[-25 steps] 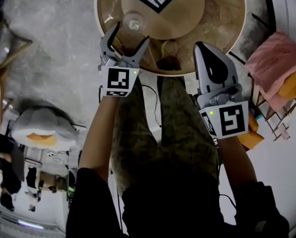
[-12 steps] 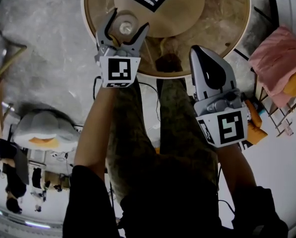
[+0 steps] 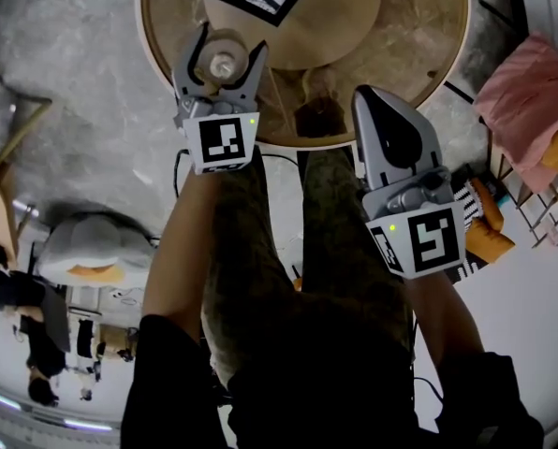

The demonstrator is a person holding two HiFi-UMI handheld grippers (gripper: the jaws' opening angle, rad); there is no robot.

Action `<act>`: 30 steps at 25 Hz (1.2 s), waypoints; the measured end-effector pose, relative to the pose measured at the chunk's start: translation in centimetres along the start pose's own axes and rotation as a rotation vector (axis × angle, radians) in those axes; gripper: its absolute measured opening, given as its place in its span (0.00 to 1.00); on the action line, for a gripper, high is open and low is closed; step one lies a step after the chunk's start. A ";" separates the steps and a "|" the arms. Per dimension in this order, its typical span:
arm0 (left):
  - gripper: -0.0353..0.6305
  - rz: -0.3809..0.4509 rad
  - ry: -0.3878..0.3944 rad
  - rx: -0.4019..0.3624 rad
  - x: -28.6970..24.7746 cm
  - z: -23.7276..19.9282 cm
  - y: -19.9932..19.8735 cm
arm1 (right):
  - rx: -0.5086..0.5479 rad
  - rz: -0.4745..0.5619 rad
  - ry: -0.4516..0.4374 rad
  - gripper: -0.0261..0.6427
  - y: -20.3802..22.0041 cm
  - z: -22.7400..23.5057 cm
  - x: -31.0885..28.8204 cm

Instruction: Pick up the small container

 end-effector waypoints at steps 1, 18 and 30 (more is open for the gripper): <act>0.59 0.003 0.010 0.001 0.1 0.0 -0.1 | -0.005 0.001 -0.001 0.06 0.0 0.0 -0.1; 0.59 0.076 0.047 0.017 17.7 1.4 -23.8 | 0.053 0.153 0.119 0.06 -12.3 -2.7 16.9; 0.59 0.192 0.078 0.045 36.9 -4.7 -42.9 | -0.062 0.396 0.243 0.06 -22.9 -13.1 35.4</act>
Point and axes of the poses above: the fingertips, and each gripper's own axes: x backward along the fingers, z to its right, y out of its underside, the point moved 7 cm from there along x, backward along the fingers, and after that the axes turned 8 degrees about -x, right-handed, at the moved point
